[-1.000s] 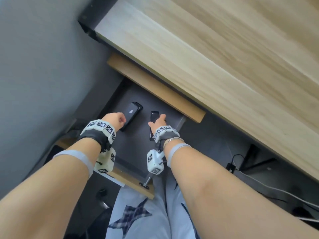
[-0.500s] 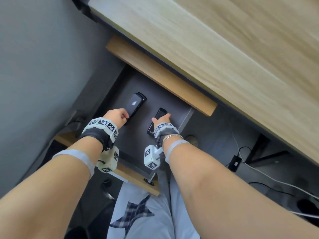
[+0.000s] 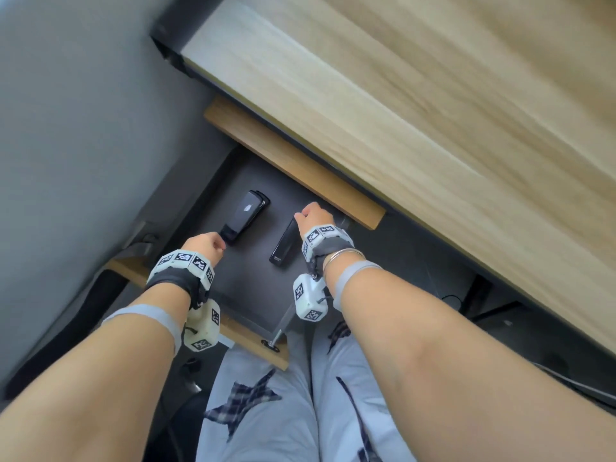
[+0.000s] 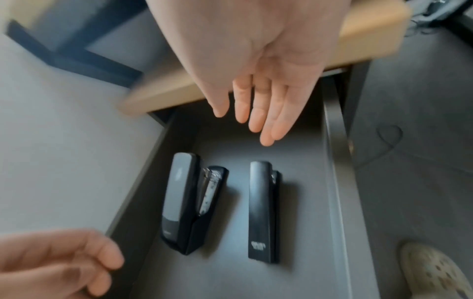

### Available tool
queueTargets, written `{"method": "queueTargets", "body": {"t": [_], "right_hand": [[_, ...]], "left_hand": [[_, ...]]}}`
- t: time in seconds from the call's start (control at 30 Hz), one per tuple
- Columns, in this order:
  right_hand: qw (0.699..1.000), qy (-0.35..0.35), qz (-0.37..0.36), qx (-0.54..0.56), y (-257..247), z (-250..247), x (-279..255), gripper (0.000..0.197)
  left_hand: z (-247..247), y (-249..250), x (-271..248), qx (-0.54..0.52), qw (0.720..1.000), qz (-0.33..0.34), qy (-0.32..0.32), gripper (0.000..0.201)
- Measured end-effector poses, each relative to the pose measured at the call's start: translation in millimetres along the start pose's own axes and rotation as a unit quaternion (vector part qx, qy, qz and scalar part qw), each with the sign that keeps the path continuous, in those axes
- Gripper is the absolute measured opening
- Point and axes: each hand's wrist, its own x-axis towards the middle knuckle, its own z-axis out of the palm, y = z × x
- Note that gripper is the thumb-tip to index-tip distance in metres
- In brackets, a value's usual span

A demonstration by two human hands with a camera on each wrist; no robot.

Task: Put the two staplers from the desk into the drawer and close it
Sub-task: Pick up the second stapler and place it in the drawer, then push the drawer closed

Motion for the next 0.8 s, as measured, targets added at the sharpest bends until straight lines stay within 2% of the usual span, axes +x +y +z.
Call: {"method": "queueTargets", "body": {"t": [0.1,0.2,0.3,0.37,0.47,0.6,0.73,0.8], "right_hand": [[0.997,0.008,-0.069,-0.038,-14.1,-21.3,-18.5,0.028],[0.990,0.014,-0.141,-0.018,-33.6,-39.9,-37.0,0.027],[0.977,0.030,-0.208,-0.019,-52.4,-68.5,-51.4,0.025],[0.968,0.066,-0.239,-0.029,-61.8,-92.3,-55.6,0.027],[0.955,0.163,-0.245,-0.037,-64.6,-123.4,-49.7,0.028],[0.942,0.247,-0.220,-0.051,-44.0,-145.0,-26.9,0.028],[0.919,0.324,-0.196,-0.114,-15.0,-146.4,-9.2,0.031],[0.904,0.354,-0.196,-0.138,-7.7,-144.7,-6.0,0.035]], "left_hand": [[-6.1,-5.4,-23.0,0.011,0.999,-0.039,0.008,0.030],[-11.4,-11.4,-43.7,0.035,0.996,-0.081,0.009,0.030],[-12.6,-19.4,-62.0,0.102,0.988,-0.114,-0.025,0.030],[-12.3,-22.5,-74.4,0.138,0.980,-0.137,-0.048,0.036],[-10.3,-27.2,-90.2,0.169,0.971,-0.153,-0.069,0.039],[-0.7,-34.2,-97.0,0.183,0.969,-0.140,-0.088,0.059],[7.0,-37.5,-93.0,0.165,0.971,-0.143,-0.099,0.055],[7.6,-34.5,-92.0,0.184,0.966,-0.147,-0.108,0.043]]}}
